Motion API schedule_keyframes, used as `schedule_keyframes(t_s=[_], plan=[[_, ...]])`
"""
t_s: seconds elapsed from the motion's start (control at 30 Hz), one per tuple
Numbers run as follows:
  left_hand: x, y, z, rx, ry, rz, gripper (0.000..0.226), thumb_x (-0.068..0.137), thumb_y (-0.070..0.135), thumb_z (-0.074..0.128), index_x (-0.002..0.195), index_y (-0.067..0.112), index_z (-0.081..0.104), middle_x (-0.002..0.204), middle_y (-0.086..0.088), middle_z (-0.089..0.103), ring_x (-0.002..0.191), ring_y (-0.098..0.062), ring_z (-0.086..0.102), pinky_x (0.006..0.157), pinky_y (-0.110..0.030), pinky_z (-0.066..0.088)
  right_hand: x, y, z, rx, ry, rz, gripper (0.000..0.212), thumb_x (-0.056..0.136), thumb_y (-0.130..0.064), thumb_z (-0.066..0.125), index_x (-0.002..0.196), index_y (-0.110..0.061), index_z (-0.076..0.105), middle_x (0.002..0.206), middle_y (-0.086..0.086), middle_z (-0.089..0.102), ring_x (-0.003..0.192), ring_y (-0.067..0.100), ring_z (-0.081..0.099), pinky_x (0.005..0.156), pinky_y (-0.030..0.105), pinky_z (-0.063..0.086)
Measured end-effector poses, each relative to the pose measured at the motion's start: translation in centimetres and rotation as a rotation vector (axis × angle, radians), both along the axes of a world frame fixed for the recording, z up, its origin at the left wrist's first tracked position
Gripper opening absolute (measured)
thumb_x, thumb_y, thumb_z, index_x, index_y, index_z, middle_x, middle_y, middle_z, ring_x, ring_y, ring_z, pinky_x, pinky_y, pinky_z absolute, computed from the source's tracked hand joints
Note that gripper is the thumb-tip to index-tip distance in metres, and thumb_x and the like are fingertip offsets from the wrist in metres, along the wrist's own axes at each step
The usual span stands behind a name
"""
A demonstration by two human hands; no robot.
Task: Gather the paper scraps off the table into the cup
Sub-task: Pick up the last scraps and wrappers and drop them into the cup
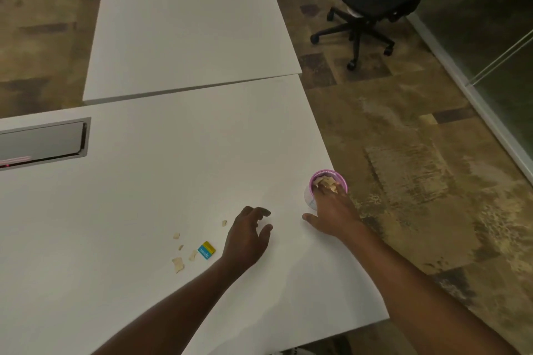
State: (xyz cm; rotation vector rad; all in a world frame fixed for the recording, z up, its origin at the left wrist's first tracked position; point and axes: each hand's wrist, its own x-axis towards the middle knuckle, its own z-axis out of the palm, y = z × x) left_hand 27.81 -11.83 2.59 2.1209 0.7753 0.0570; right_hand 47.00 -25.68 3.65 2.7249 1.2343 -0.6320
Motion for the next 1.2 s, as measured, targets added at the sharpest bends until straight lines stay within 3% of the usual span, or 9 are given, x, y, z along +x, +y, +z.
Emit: schedule_keyframes(t_s=[0.17,0.27,0.43,0.57,0.7,0.87,1.0,1.1,1.2], plan=[[-2.0,0.8,-0.4,0.018,-0.007,-0.001,0.026,0.089,0.027,0.067,0.115,0.027,0.063,0.106,0.010,0.058,0.090,-0.010,0.058,0.077,-0.026,0.048,0.4,0.4,0.2,0.036,0.070,-0.114,0.070,0.085,-0.053,0.062,0.139,-0.012,0.046,0.145,0.007,0.048,0.136,0.027,0.042,0.114,0.040,0.033],[-3.6,1.7,-0.7,0.035,-0.002,-0.007,0.026,0.089,0.026,0.066,0.116,0.026,0.063,0.106,0.009,0.057,0.095,-0.013,0.059,0.081,-0.032,0.051,0.3,0.5,0.5,0.113,0.021,-0.126,0.050,0.086,-0.047,0.061,0.121,-0.011,0.059,0.130,0.006,0.059,0.123,0.027,0.051,0.104,0.040,0.043],[-7.1,3.6,-1.2,0.101,0.053,0.002,0.028,0.090,0.027,0.064,0.117,0.025,0.062,0.111,0.007,0.058,0.100,-0.015,0.059,0.079,-0.034,0.053,-0.9,1.5,2.4,0.147,-0.096,-0.150,0.039,0.089,-0.039,0.058,0.114,-0.010,0.063,0.121,0.007,0.063,0.116,0.026,0.055,0.101,0.040,0.044],[-10.0,5.3,-1.6,0.211,0.214,0.034,0.035,0.087,0.026,0.066,0.121,0.020,0.061,0.117,-0.001,0.055,0.105,-0.023,0.055,0.077,-0.034,0.050,-5.7,3.4,4.5,0.428,-0.086,-0.059,0.033,0.087,-0.030,0.068,0.115,-0.012,0.068,0.116,0.006,0.068,0.109,0.025,0.062,0.092,0.037,0.050],[-12.1,6.3,-2.6,0.253,0.303,-0.074,0.042,0.084,0.030,0.067,0.124,0.018,0.057,0.117,-0.005,0.051,0.103,-0.026,0.053,0.080,-0.037,0.050,-11.4,6.3,3.4,0.357,0.187,0.077,0.038,0.093,-0.029,0.058,0.129,-0.021,0.058,0.134,-0.003,0.056,0.121,0.017,0.054,0.098,0.033,0.047],[-12.0,5.9,-3.9,0.345,0.342,-0.202,0.037,0.086,0.031,0.060,0.120,0.021,0.052,0.116,-0.005,0.049,0.102,-0.026,0.050,0.078,-0.036,0.045,-15.5,9.5,-0.9,0.160,0.286,0.055,0.056,0.096,-0.024,0.050,0.149,-0.024,0.034,0.160,-0.005,0.025,0.146,0.014,0.025,0.115,0.031,0.030],[-11.9,6.1,-4.7,0.409,0.320,-0.223,0.024,0.088,0.018,0.054,0.112,0.015,0.057,0.111,-0.010,0.052,0.097,-0.031,0.053,0.070,-0.036,0.035,-17.1,10.4,-3.2,0.069,0.322,0.085,0.066,0.093,-0.009,0.043,0.154,-0.024,0.021,0.165,-0.007,0.007,0.150,0.016,0.012,0.116,0.037,0.030],[-12.6,6.9,-4.5,0.317,0.232,-0.124,0.023,0.085,0.016,0.054,0.107,0.013,0.060,0.105,-0.010,0.052,0.091,-0.030,0.055,0.068,-0.037,0.045,-18.0,10.3,-4.1,0.048,0.315,0.111,0.072,0.089,0.000,0.037,0.155,-0.020,0.019,0.165,-0.006,0.006,0.151,0.019,0.008,0.116,0.038,0.031],[-13.8,8.4,-3.6,0.076,0.114,0.091,0.026,0.086,0.020,0.062,0.111,0.016,0.065,0.102,-0.008,0.053,0.085,-0.024,0.058,0.072,-0.030,0.047,-19.1,10.0,-4.6,0.070,0.294,0.083,0.074,0.086,0.000,0.039,0.155,-0.018,0.018,0.165,-0.004,0.005,0.152,0.020,0.006,0.115,0.038,0.033]])
